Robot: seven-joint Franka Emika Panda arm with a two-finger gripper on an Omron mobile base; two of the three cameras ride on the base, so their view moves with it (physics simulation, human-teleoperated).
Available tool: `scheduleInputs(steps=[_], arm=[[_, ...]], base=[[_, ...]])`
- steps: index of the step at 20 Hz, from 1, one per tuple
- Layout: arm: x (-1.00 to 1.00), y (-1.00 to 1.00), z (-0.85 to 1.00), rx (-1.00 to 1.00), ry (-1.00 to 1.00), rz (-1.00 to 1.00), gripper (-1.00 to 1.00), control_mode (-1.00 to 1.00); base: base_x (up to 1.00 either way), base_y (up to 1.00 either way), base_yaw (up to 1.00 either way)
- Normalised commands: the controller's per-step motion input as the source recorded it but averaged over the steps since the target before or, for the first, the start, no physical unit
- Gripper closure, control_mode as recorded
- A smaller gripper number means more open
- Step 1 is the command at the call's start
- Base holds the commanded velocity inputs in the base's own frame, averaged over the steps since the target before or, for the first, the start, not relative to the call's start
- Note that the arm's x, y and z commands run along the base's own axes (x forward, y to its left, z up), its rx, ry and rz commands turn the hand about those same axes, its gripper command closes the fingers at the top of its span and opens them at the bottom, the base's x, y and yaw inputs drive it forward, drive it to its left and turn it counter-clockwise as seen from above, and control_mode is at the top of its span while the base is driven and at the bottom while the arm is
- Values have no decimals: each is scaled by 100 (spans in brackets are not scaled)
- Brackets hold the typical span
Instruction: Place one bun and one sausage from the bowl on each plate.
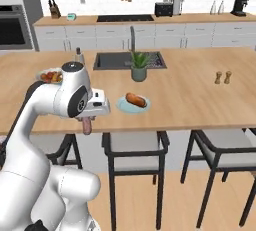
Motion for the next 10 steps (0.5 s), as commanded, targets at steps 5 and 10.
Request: scheduleInputs(steps=[5,10], arm=[[0,0,0,0,0,0,100,100],[0,0,0,0,0,0,100,100]], base=[[45,-100,19],[30,-96,38]])
